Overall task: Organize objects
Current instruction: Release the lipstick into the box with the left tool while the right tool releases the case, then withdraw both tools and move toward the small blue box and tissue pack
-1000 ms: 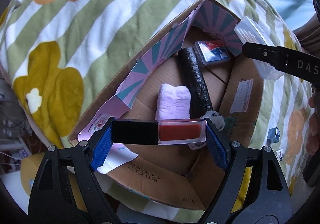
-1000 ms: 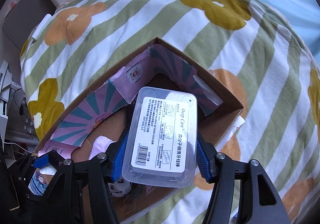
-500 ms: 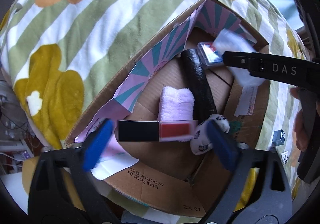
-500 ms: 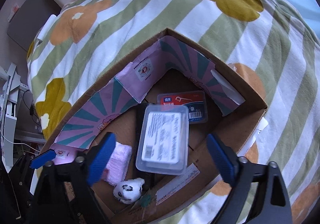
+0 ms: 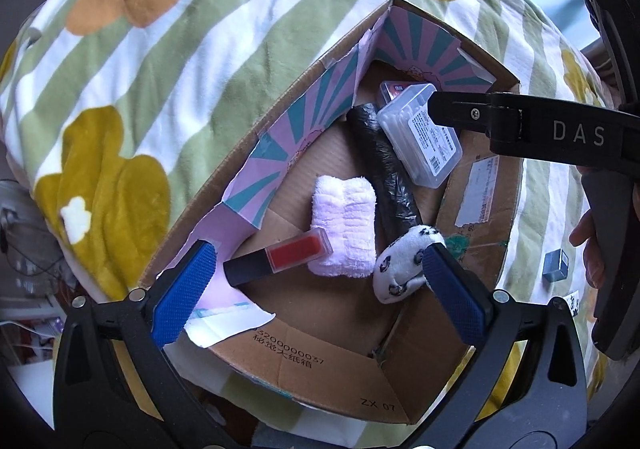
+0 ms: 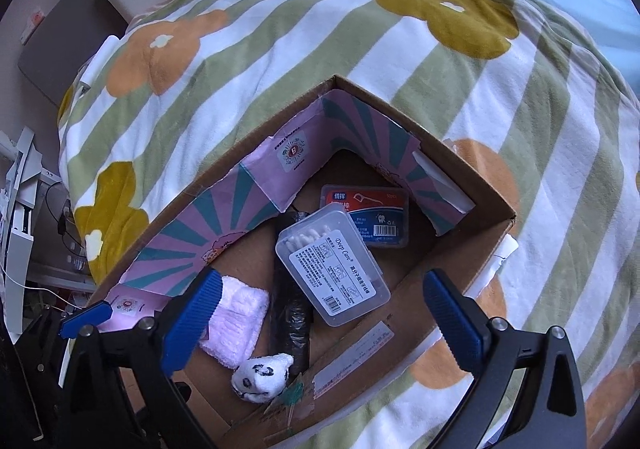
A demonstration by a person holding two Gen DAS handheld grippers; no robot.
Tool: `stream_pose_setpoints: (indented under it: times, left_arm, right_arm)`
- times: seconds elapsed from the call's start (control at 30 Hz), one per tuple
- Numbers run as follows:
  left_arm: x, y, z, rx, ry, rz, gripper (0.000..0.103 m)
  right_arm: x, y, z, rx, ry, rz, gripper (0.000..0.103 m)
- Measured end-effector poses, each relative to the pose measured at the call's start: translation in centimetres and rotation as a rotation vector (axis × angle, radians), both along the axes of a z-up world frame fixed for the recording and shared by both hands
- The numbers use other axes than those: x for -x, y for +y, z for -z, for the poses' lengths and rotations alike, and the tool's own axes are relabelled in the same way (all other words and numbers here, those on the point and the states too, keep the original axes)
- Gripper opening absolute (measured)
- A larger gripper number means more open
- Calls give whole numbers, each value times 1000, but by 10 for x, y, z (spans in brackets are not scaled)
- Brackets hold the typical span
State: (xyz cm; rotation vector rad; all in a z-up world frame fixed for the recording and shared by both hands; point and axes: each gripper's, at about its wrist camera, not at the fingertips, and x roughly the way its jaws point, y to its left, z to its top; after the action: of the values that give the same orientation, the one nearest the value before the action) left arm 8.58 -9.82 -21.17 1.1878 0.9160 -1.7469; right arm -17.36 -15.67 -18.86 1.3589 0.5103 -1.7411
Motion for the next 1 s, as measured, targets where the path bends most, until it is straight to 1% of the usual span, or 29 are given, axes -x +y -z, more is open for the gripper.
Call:
stream_pose_setpoints:
  times: [0.27,0.63,0.83,1.0]
  left_arm:
    - [-6,3,-18,17,12,16,103]
    - [-10,11,-60,61,29,87,103]
    - [-7,16,-85,73,52,133,103]
    - [5,25,-105,86,58,205,103]
  right_arm:
    - [-7,6,-24,8,27,6,100]
    - [-21,36,-79,28,80,72,100]
    - [-29,69,-107,13,124,149,100]
    - [-36,111,-131,35,149,259,100]
